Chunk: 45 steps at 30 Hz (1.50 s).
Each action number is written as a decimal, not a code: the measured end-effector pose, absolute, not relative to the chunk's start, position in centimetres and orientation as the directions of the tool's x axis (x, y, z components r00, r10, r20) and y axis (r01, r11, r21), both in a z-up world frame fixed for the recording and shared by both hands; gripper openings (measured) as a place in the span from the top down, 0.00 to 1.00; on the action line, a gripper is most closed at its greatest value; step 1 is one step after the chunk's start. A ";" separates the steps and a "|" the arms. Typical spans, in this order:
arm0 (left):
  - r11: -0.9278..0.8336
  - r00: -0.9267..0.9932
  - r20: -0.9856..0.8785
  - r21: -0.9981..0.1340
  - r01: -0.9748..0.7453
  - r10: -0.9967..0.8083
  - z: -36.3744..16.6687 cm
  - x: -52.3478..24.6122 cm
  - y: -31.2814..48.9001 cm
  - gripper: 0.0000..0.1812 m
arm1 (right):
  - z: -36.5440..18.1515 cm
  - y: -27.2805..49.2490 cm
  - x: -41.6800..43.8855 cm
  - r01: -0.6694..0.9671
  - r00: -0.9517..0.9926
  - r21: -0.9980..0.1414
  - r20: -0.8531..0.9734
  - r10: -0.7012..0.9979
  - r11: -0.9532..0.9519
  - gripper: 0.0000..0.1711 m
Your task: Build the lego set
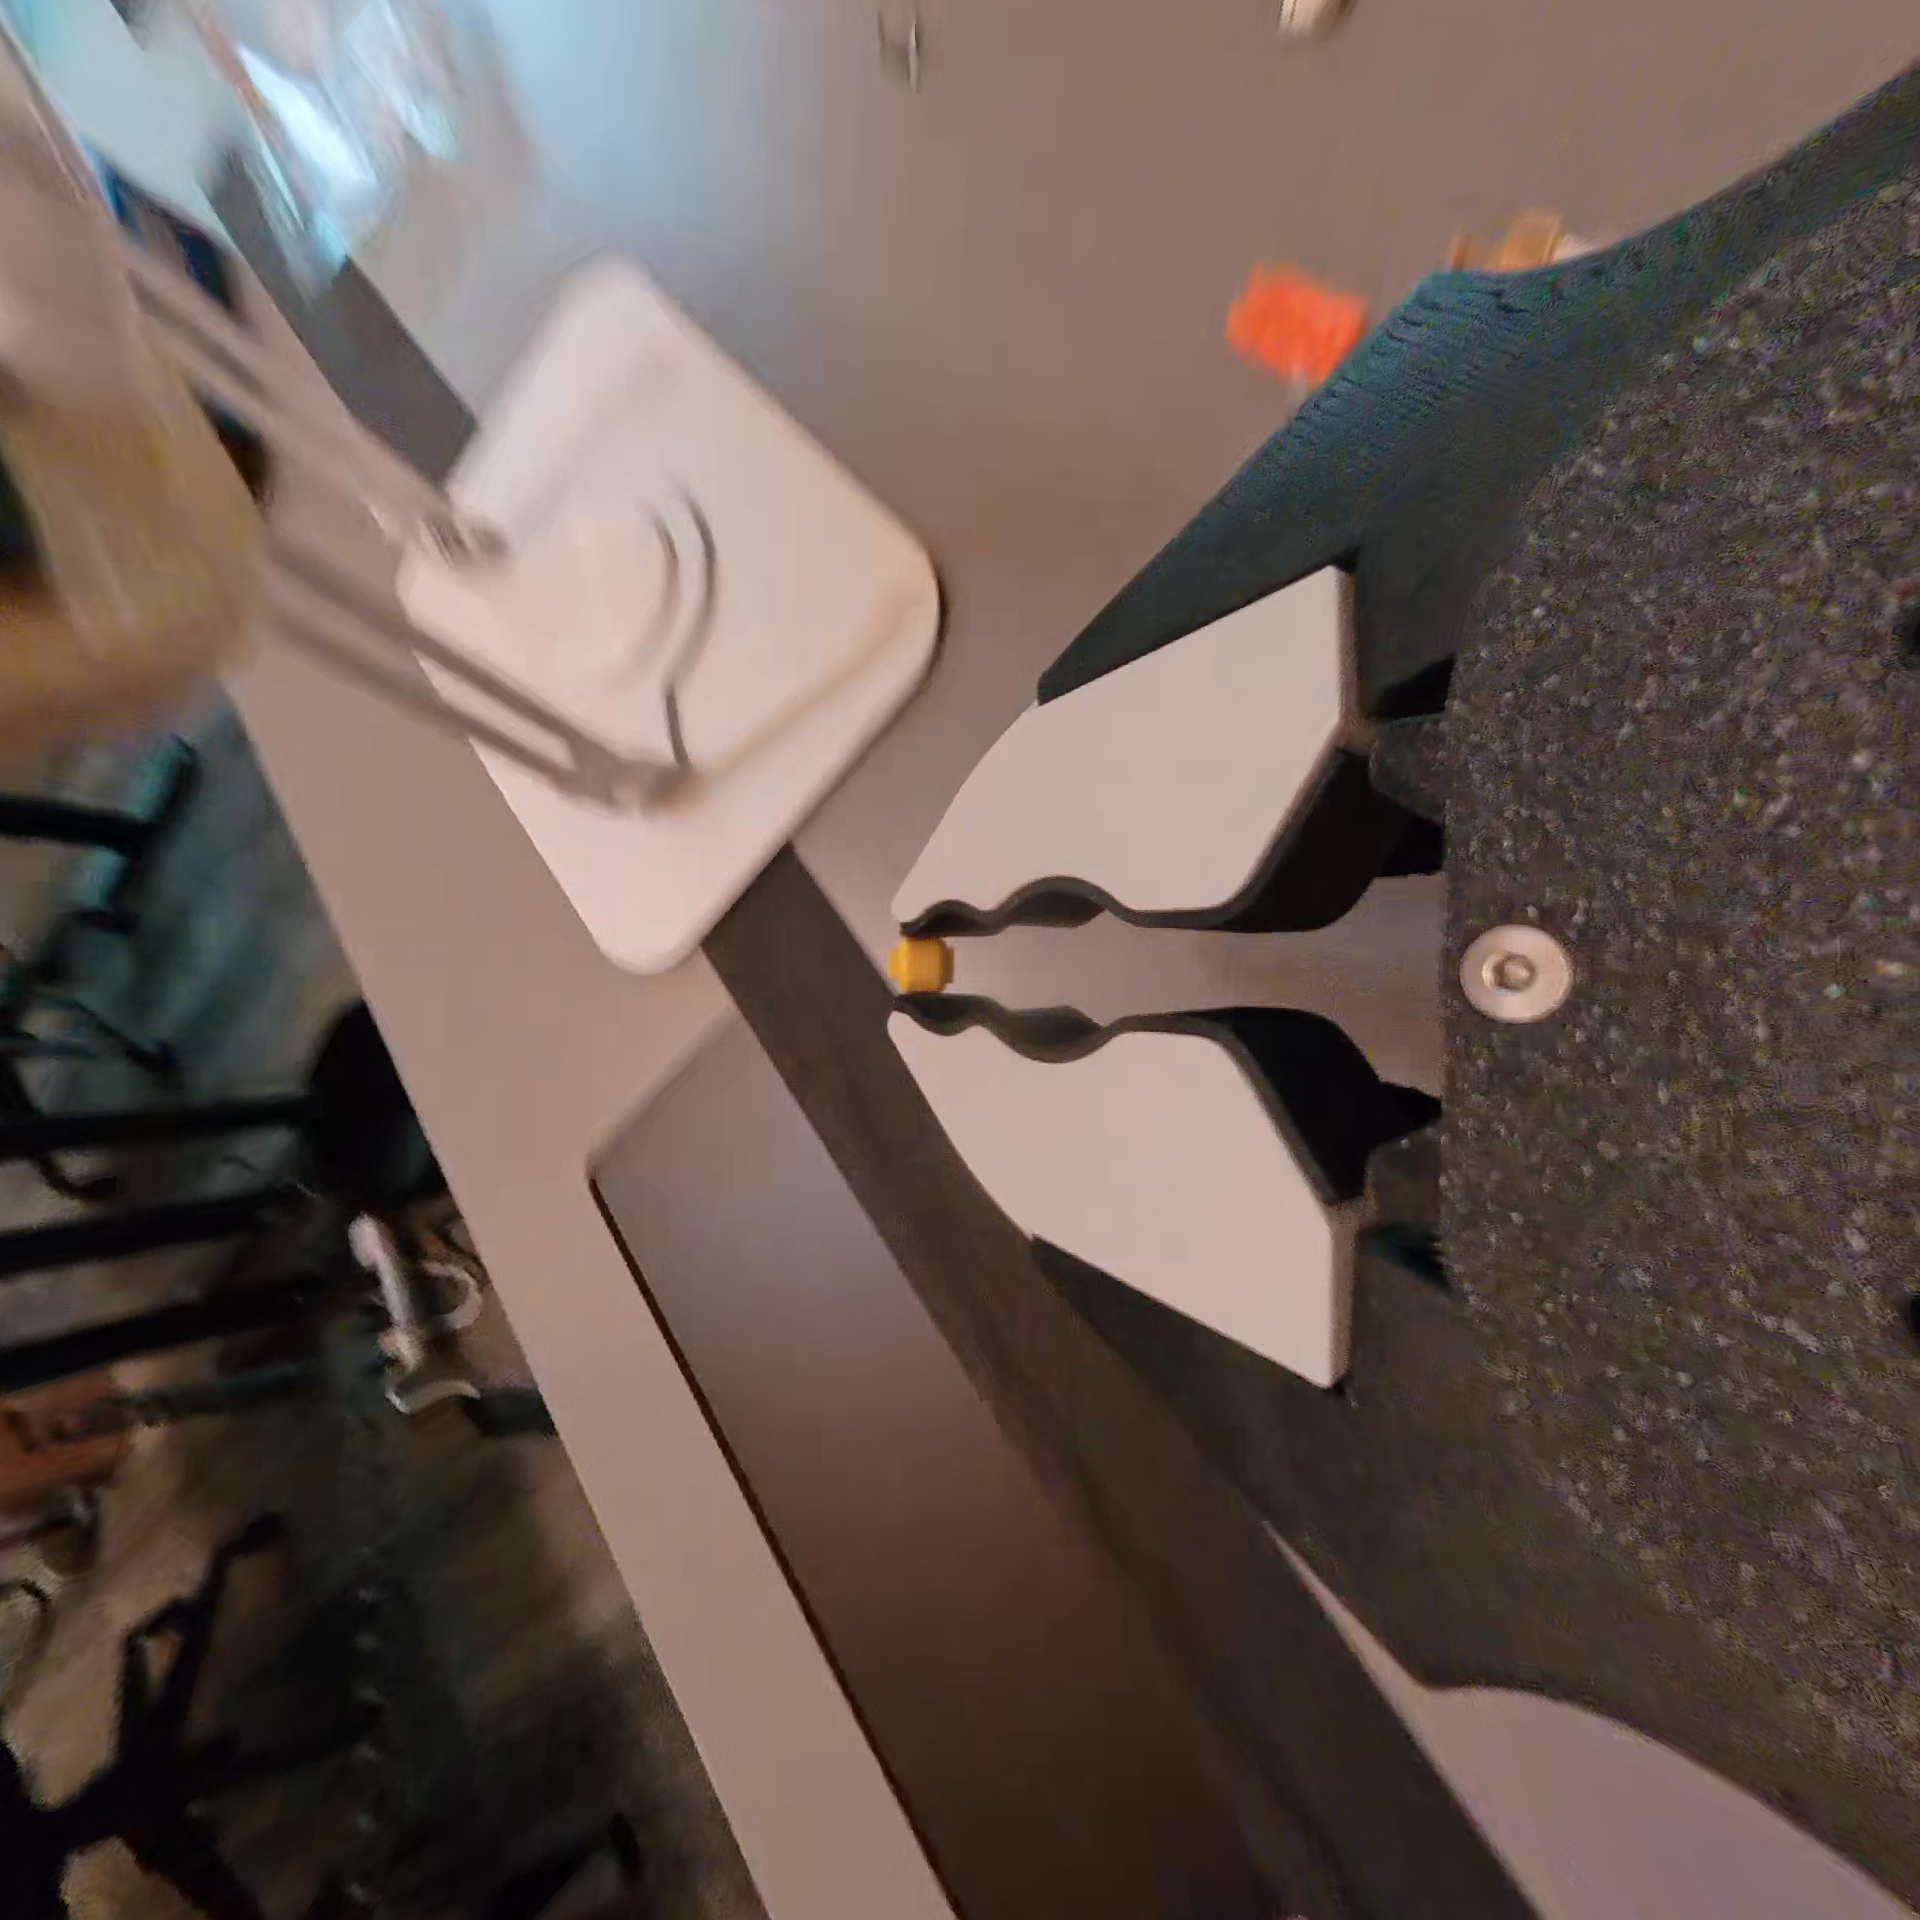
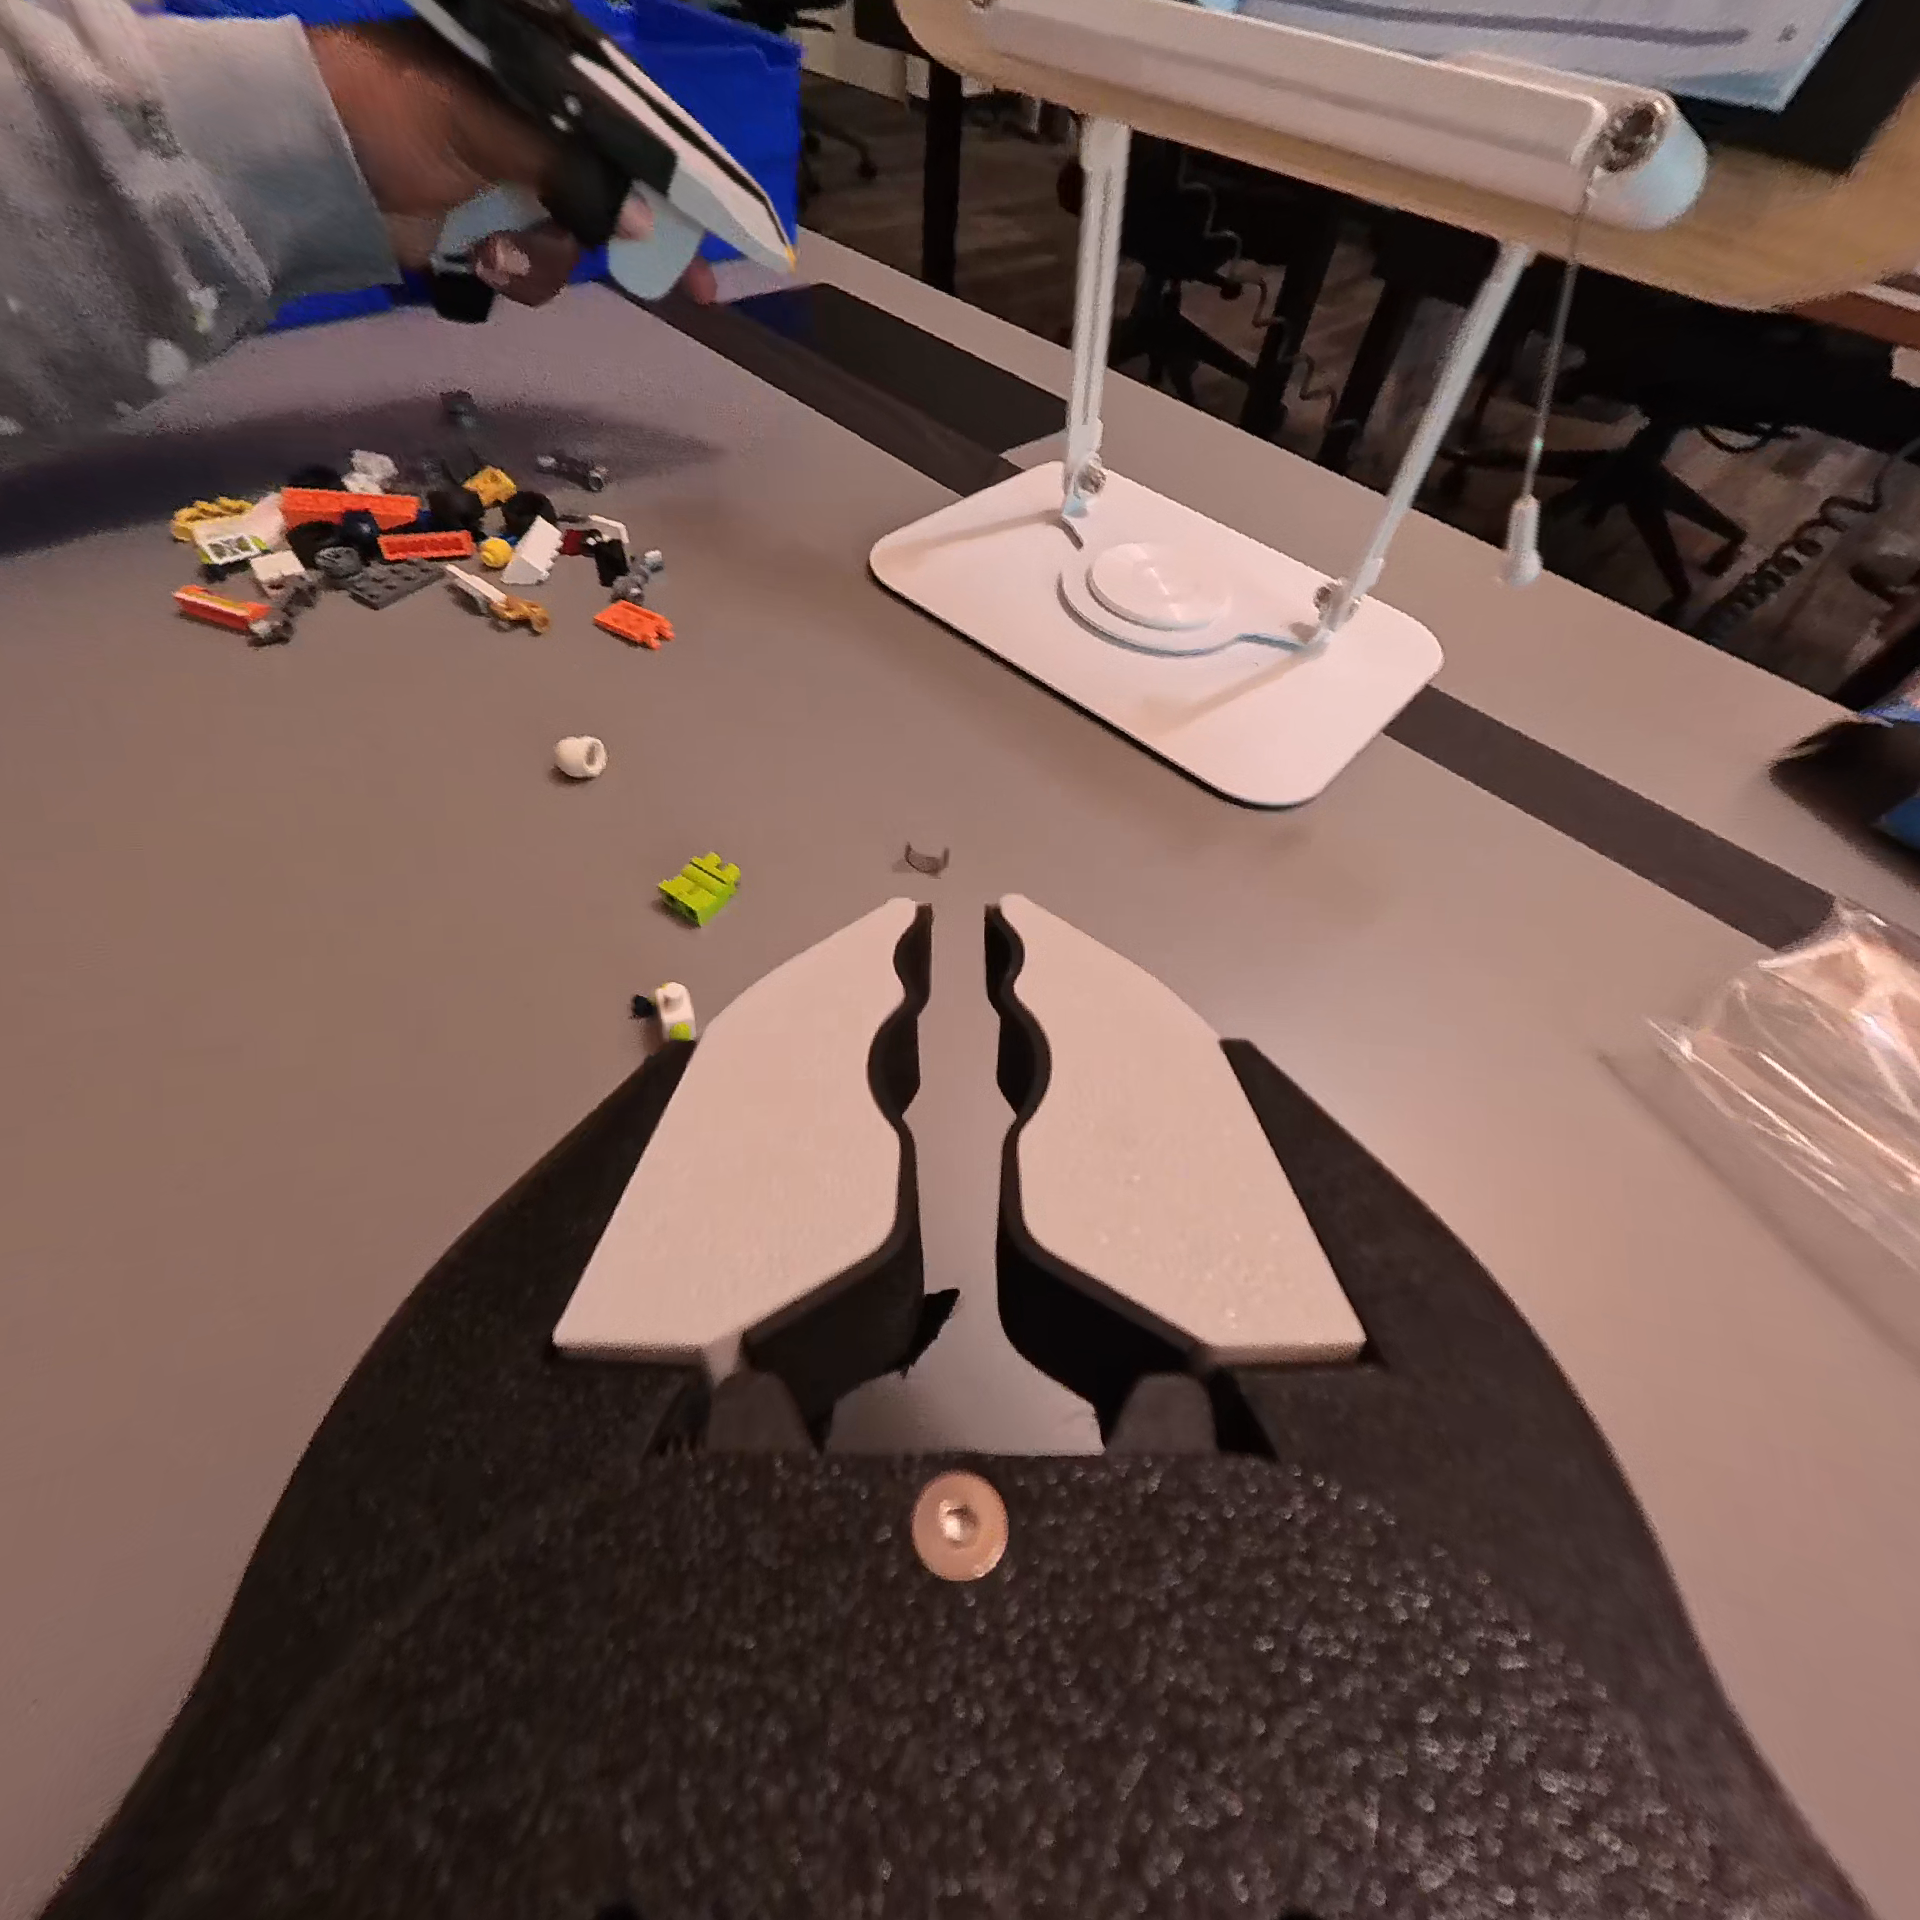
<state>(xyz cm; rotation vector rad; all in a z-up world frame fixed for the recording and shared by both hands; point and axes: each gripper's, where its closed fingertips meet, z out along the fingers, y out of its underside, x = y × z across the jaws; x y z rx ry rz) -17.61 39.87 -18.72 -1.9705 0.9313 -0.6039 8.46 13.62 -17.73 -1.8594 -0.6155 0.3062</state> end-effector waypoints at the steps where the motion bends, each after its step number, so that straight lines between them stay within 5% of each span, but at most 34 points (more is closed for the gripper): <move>1: -0.356 0.576 0.107 -0.871 -0.338 -0.810 -17.6 -16.8 37.9 0.94 | -17.6 13.6 8.0 0.266 0.823 -0.930 0.081 0.563 -0.255 0.95; 13: -0.637 0.033 0.636 -0.771 -0.004 -0.771 -11.3 -5.6 14.5 0.94 | -12.9 12.0 -0.1 0.394 0.556 -0.915 0.310 0.771 0.085 0.94; 20: -0.808 -0.238 0.784 -0.589 0.007 -0.574 -11.5 -3.8 9.9 0.95 | -12.2 8.9 -2.2 0.227 0.340 -0.970 0.164 0.926 0.088 0.92; 23: -0.871 -0.363 0.820 -0.489 -0.040 -0.443 -12.5 -3.9 8.9 0.95 | -13.3 8.2 -2.1 0.254 0.316 -0.962 0.176 0.932 0.096 0.91; 29: -0.874 -0.473 0.792 -0.479 -0.088 -0.386 -12.3 -3.6 7.1 0.95 | -13.6 7.0 -2.9 0.294 0.270 -0.942 0.247 0.931 0.164 0.90; 45: -0.917 -0.527 0.801 -0.386 -0.096 -0.282 -11.9 -2.9 6.8 0.95 | -12.6 7.2 -4.1 0.351 0.351 -0.861 0.484 0.801 0.367 0.93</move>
